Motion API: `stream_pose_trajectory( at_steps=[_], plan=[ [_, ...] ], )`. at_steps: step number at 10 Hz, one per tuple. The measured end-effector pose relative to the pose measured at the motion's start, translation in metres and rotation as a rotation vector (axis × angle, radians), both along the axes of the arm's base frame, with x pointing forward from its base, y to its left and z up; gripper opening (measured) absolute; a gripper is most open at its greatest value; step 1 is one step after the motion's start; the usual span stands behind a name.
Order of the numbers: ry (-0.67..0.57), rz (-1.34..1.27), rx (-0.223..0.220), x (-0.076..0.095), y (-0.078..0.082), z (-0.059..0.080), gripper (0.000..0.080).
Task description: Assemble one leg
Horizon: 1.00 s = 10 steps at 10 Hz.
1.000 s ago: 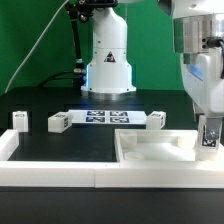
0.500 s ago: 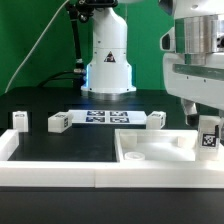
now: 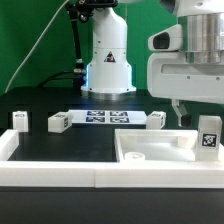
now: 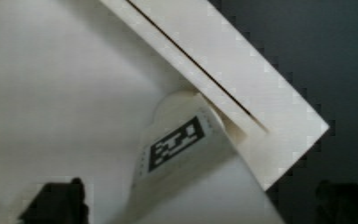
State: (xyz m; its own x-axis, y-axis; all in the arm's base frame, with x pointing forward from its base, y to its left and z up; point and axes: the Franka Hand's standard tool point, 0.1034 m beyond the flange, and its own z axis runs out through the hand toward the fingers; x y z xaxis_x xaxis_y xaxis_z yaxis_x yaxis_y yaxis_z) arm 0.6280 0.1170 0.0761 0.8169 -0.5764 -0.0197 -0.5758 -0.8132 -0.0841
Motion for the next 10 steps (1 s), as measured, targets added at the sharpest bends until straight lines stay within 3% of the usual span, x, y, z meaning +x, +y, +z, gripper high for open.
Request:
stream_pose_trajectory(
  at_steps=[3,10],
  plan=[
    [-0.021,0.274,-0.027,0.0017,0.0018,0.0006,0.0649],
    [-0.022,0.296,-0.028,0.0017,0.0010,0.0004,0.0649]
  ],
)
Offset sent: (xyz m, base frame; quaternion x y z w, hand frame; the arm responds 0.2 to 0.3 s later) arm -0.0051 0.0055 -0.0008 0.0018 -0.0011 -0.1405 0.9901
